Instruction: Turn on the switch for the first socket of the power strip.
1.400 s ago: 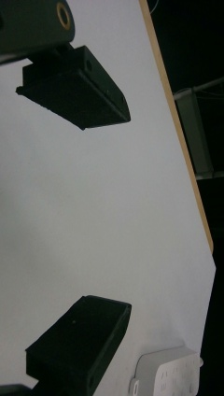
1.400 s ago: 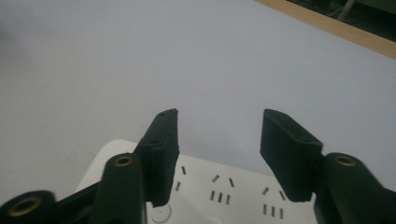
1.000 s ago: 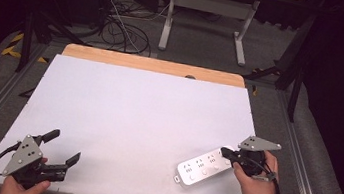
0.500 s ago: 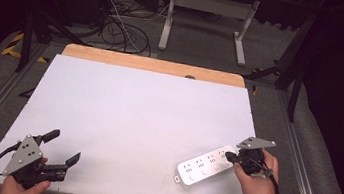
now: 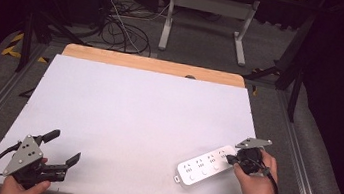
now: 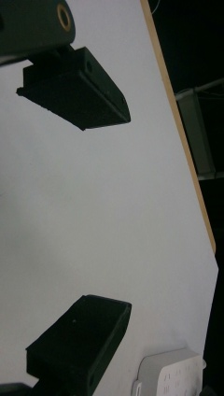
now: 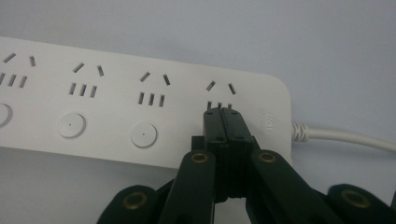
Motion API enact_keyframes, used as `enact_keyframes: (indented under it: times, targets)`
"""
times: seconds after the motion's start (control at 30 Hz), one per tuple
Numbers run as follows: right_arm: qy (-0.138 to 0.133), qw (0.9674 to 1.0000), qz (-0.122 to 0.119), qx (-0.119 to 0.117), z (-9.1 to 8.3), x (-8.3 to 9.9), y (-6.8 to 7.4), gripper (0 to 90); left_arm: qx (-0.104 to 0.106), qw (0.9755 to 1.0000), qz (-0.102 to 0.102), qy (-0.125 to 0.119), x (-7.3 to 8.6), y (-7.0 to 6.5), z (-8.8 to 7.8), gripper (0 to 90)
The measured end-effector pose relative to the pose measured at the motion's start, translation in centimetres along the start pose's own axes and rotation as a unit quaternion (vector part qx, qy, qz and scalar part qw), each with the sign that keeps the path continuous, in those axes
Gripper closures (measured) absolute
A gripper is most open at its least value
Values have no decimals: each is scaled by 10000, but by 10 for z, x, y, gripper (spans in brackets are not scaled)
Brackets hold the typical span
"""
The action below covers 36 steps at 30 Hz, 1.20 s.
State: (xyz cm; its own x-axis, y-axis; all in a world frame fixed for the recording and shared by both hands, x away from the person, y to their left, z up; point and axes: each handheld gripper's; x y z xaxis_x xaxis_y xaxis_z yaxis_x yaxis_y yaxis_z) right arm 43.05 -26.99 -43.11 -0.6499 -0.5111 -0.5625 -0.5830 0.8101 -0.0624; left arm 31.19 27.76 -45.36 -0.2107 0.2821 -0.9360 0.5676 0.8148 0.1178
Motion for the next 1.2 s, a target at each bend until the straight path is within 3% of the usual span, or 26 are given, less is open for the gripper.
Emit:
enact_keyframes:
  times: [0.93,1.2]
  targets:
    - [216,9997,-47,51,6,0,3,900,-17,10000,37,23,0,0,0,105]
    - [197,9998,-14,-29,7,1,0,900,-19,10000,34,25,0,0,0,105]
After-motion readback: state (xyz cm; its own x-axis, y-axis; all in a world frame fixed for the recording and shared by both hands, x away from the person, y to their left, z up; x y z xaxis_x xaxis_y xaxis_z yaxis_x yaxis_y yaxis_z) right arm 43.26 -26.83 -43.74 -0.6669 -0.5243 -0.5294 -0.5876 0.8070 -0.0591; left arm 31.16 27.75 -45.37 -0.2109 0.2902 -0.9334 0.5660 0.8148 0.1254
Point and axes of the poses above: each handheld gripper's, and its own axes: z roughly forward along the jaws, x roughly out of its underside, y roughly to its left, and after that the axes turned 3 degrees about z, right-handed
